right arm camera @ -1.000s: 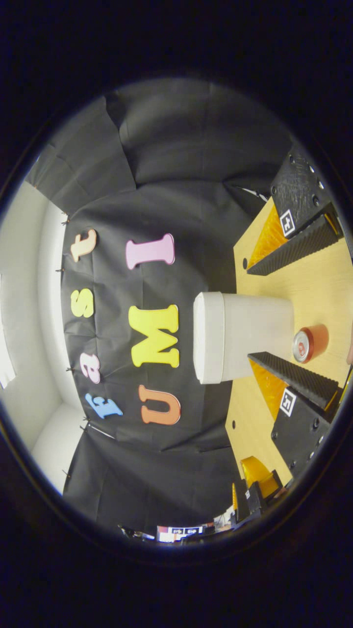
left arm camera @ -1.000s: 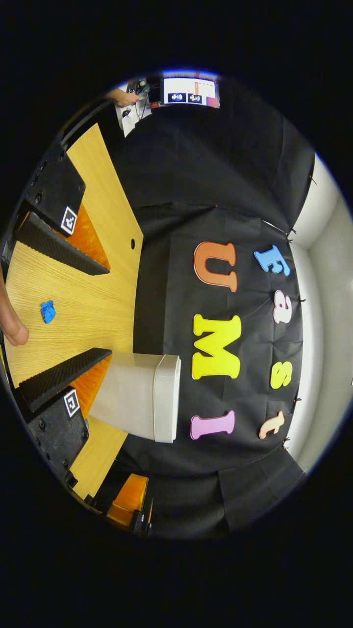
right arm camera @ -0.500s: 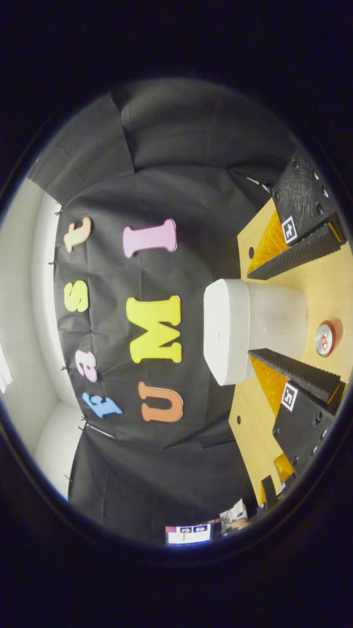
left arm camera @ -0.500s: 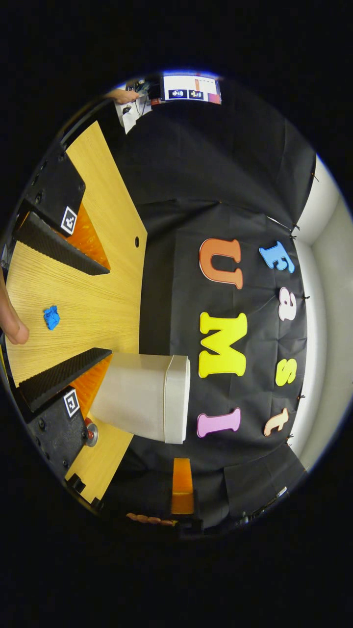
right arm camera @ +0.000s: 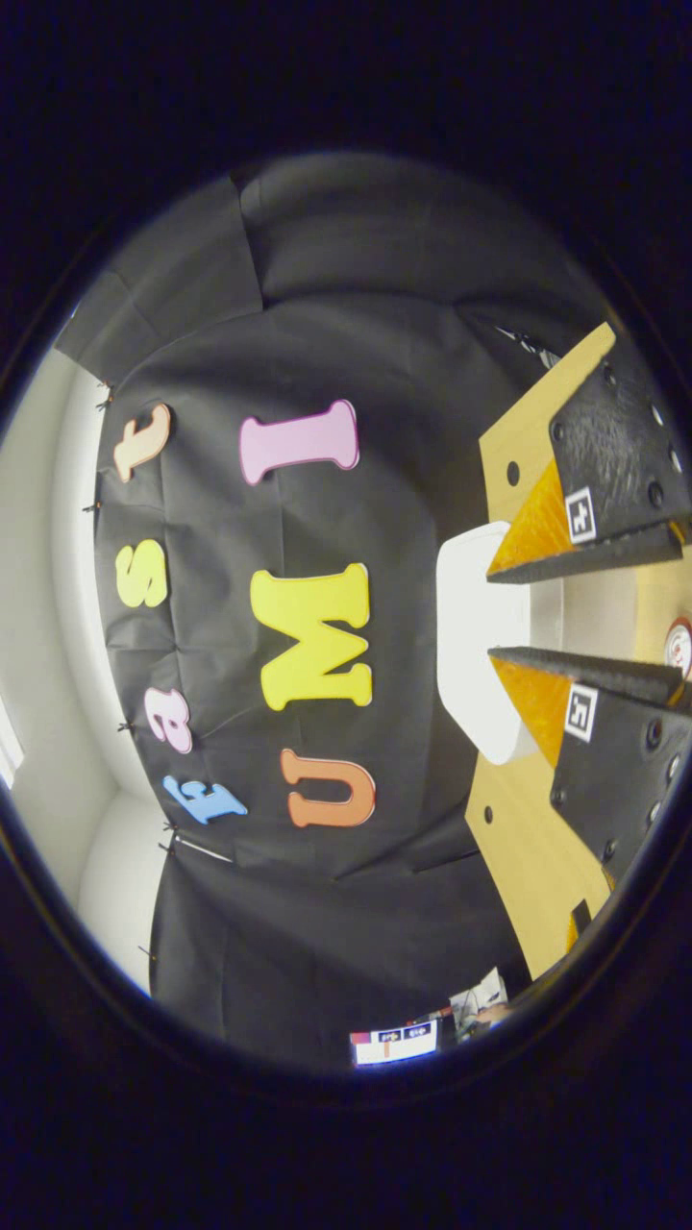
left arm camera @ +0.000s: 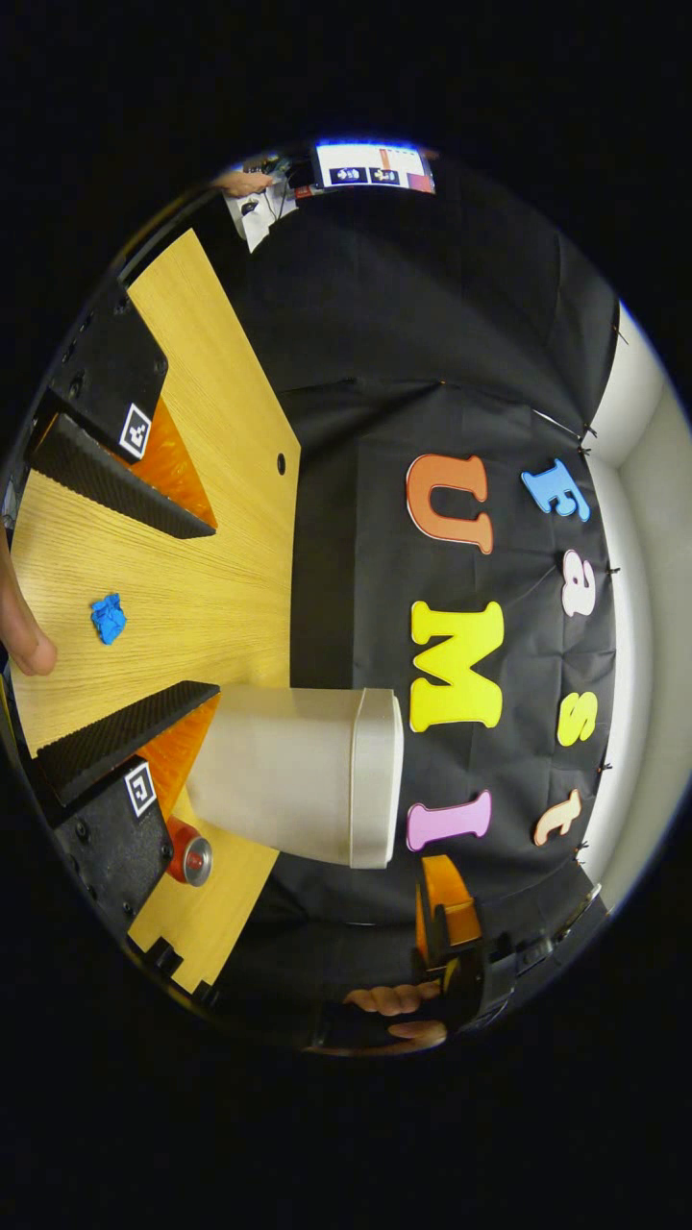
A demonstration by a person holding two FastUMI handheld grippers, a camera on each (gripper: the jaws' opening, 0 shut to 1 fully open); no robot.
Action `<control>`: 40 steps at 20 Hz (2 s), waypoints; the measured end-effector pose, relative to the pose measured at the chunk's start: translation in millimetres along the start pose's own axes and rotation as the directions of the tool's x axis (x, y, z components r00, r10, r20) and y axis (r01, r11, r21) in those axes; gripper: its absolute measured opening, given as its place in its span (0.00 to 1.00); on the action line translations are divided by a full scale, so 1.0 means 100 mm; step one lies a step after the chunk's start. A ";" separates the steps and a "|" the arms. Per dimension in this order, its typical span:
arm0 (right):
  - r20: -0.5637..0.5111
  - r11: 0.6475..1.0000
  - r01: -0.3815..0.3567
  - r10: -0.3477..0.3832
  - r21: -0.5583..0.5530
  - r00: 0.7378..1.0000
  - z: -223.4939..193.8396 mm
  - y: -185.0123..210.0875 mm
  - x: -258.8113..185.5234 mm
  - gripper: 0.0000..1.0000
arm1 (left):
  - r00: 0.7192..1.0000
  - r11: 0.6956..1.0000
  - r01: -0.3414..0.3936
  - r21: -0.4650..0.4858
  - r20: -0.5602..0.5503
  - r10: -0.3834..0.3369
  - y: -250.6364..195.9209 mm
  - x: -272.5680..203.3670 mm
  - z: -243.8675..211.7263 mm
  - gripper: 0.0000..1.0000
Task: Press the lid of the desktop garbage bin to open it, pick up the crumpled paper on the desktop and throw it into the bin, then pick up the pop can on the desktop and drop it into the bin, and finally close the garbage bin lid.
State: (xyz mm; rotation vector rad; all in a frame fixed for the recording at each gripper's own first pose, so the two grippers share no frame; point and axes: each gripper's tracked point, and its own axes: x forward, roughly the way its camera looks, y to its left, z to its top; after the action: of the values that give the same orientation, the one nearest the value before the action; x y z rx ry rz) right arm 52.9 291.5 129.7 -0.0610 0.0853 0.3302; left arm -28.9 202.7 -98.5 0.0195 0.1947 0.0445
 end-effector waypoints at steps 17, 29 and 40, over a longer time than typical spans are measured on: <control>-0.170 0.996 -0.033 0.019 -0.080 0.985 -0.28 0.57 0.52 0.00 | 0.999 0.998 -0.018 -0.057 -0.035 0.016 0.23 0.14 -0.13 0.98; -0.199 0.995 -0.011 -0.008 -0.097 0.980 -0.38 0.27 0.30 0.01 | 0.998 0.997 -0.023 -0.078 0.053 0.027 -0.06 -0.08 0.22 0.98; -0.068 0.996 -0.069 0.072 0.047 0.995 -1.09 -0.11 -0.56 0.00 | 1.000 0.999 0.019 -0.041 -0.013 -0.020 -0.34 0.00 -0.03 0.98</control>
State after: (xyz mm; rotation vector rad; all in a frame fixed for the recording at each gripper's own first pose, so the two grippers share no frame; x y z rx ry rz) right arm -4.5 254.9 26.6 -0.0249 0.1644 0.3968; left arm -28.1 168.7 -102.4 -0.0240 0.2073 0.0292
